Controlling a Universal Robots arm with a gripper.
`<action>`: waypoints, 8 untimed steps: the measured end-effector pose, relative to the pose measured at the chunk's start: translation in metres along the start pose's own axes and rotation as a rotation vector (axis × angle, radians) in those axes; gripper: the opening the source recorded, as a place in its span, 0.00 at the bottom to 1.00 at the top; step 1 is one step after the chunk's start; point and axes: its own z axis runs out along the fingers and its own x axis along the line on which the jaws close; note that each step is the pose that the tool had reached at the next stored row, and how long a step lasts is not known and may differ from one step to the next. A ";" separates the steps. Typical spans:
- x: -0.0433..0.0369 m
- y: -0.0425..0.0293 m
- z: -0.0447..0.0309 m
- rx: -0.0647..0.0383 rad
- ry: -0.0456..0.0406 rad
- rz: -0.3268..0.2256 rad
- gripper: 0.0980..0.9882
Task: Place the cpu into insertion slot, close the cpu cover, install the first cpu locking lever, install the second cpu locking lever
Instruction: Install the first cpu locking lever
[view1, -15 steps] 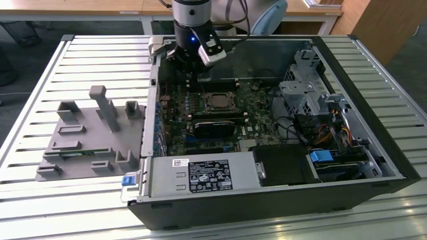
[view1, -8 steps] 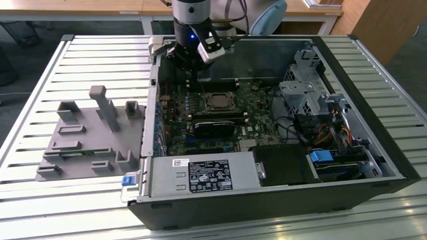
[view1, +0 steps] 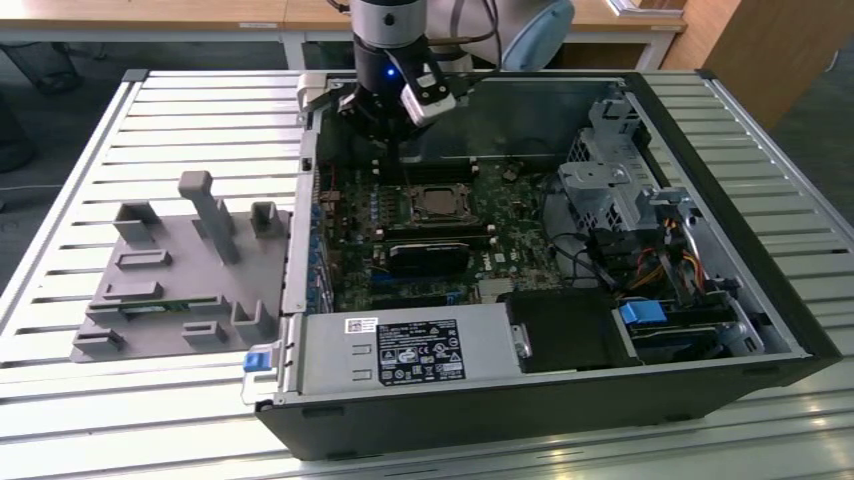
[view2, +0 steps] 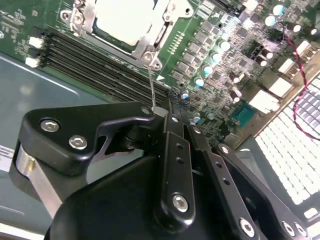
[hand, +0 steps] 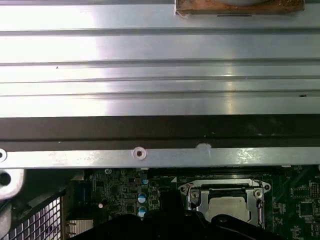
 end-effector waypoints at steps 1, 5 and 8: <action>-0.0017 0.0003 0.0001 0.000 0.0000 0.000 0.02; -0.0103 0.0013 0.0009 0.000 0.0000 0.000 0.02; -0.0173 0.0019 0.0014 0.000 0.0000 0.000 0.02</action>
